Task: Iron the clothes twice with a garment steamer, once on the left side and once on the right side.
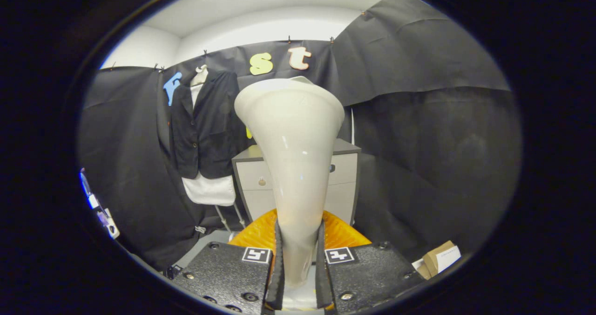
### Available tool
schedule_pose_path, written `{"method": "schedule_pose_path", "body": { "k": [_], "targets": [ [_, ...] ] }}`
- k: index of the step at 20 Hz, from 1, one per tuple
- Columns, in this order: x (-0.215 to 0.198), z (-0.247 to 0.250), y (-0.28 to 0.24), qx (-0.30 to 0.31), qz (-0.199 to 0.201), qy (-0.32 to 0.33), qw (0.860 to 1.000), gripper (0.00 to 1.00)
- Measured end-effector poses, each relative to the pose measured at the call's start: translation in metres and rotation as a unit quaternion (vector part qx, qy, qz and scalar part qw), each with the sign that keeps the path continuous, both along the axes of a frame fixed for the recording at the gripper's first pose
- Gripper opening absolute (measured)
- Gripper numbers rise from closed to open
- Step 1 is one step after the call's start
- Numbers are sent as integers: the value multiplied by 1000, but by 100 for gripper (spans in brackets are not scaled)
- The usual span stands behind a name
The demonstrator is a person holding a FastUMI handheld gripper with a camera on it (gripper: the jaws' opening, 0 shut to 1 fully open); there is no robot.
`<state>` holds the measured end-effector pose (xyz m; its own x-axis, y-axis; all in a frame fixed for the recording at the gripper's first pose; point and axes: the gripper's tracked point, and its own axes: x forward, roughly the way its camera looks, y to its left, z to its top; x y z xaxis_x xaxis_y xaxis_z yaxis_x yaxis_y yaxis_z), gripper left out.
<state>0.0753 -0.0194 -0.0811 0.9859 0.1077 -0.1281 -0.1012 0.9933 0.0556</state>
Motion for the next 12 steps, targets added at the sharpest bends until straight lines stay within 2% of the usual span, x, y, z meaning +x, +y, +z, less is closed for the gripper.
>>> {"method": "schedule_pose_path", "body": {
  "k": [5,12],
  "targets": [
    [-7,1,0,-16,-6,-11,1000,29],
    [-11,10,15,-22,7,-24,999,29]
  ]
}}
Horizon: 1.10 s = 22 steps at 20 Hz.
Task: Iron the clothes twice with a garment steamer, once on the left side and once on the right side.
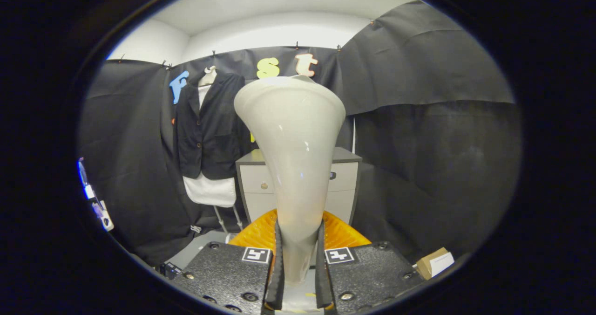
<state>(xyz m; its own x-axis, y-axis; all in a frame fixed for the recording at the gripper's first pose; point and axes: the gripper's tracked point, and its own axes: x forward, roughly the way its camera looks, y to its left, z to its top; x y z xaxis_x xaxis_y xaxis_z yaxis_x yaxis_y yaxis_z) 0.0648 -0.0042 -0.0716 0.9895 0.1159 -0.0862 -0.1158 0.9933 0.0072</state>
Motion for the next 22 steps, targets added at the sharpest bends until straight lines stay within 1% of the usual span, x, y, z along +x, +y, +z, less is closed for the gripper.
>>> {"method": "schedule_pose_path", "body": {
  "k": [22],
  "targets": [
    [0,6,-1,-5,-5,-4,1000,29]
  ]
}}
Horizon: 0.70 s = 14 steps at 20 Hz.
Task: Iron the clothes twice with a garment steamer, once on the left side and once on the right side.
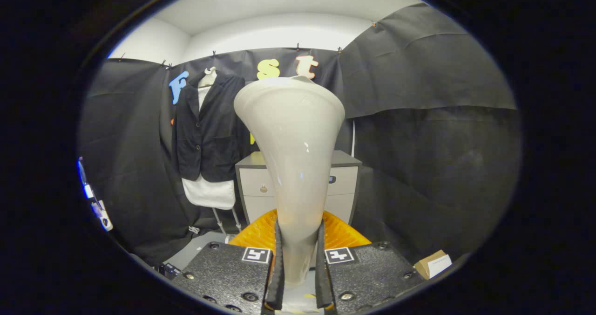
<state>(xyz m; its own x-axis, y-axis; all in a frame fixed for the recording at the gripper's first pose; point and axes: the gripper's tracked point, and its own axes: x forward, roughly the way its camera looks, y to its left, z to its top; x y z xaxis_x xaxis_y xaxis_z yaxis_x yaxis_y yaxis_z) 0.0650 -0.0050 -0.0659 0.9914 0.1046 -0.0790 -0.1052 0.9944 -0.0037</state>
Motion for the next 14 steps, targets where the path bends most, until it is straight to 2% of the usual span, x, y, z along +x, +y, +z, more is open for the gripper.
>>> {"method": "schedule_pose_path", "body": {
  "k": [14],
  "targets": [
    [1,0,0,-4,6,1,1000,29]
  ]
}}
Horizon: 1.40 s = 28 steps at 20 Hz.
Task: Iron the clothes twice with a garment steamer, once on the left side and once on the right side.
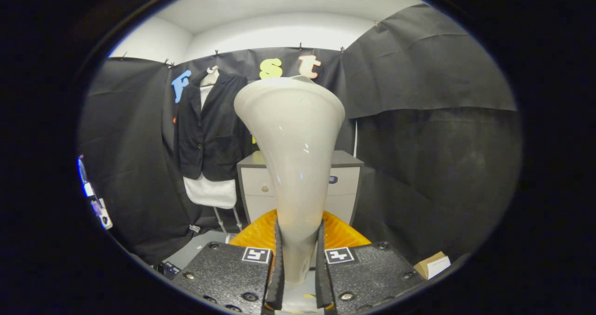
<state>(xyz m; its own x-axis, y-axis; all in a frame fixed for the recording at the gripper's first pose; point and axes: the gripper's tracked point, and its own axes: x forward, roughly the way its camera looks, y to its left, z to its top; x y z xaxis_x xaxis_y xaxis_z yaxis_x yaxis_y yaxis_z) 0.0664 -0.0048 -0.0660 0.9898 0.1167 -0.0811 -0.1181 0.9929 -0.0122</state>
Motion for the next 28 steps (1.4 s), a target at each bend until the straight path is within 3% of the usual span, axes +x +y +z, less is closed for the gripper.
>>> {"method": "schedule_pose_path", "body": {
  "k": [28],
  "targets": [
    [-1,6,8,-10,24,5,1000,29]
  ]
}}
